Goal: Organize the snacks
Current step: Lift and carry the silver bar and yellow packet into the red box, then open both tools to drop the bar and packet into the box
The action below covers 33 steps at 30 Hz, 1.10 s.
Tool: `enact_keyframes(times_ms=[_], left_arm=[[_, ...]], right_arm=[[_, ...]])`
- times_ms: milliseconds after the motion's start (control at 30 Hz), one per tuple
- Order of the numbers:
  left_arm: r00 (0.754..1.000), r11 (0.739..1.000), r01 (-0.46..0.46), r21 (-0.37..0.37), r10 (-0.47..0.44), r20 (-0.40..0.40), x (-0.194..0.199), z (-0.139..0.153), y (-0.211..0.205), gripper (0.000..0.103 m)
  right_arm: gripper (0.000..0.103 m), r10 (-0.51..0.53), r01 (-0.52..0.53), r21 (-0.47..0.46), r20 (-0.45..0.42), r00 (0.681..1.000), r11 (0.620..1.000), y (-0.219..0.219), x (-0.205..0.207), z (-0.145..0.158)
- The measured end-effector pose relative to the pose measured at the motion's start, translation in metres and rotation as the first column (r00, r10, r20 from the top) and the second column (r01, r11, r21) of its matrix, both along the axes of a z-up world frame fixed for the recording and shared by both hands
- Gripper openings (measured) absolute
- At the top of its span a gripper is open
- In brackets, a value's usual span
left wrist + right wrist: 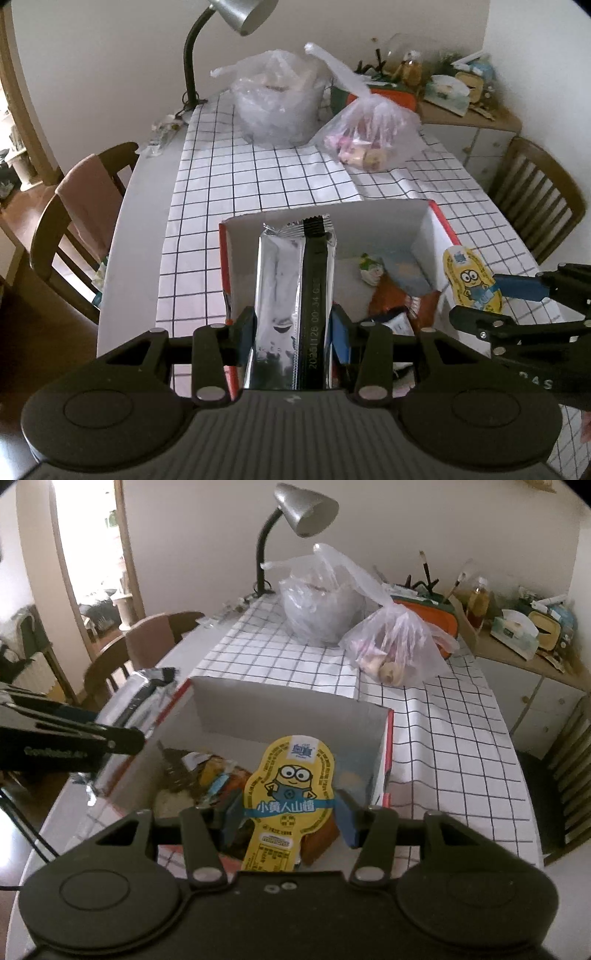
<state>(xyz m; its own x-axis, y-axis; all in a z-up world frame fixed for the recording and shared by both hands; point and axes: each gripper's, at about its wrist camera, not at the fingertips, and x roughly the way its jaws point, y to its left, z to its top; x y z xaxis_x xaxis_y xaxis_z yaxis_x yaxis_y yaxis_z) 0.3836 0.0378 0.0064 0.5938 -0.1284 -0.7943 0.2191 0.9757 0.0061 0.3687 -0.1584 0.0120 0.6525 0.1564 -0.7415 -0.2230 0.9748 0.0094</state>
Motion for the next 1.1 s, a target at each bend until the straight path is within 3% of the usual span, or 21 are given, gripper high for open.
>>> enact_keyframes(times_ms=[267,533,967,1100], left_arm=[[0.997,1.0,0.018,0.019,-0.017,-0.071,0.035,-0.029,-0.016,0.042],[0.988,0.998,0.037,0.056,-0.028,-0.153,0.051,-0.065,-0.028,0.042],[0.983,0.997,0.041,0.072,-0.027,-0.182,0.045,-0.087,-0.032,0.042],[0.986,0.997,0.045,0.055,-0.036,-0.161,0.04,-0.081,-0.032,0.049]], right_arm=[[0.051,0.013,-0.017,-0.045,-0.069,0.997,0.999,0.005,0.042,-0.037],[0.051,0.024,-0.031,-0.05,-0.129,0.991,0.998,0.005,0.058,-0.067],[0.052,0.03,-0.034,-0.024,-0.159,0.987,0.999,0.002,0.06,-0.079],[0.063,0.025,-0.025,0.001,-0.138,0.99,1.0,-0.003,0.054,-0.073]])
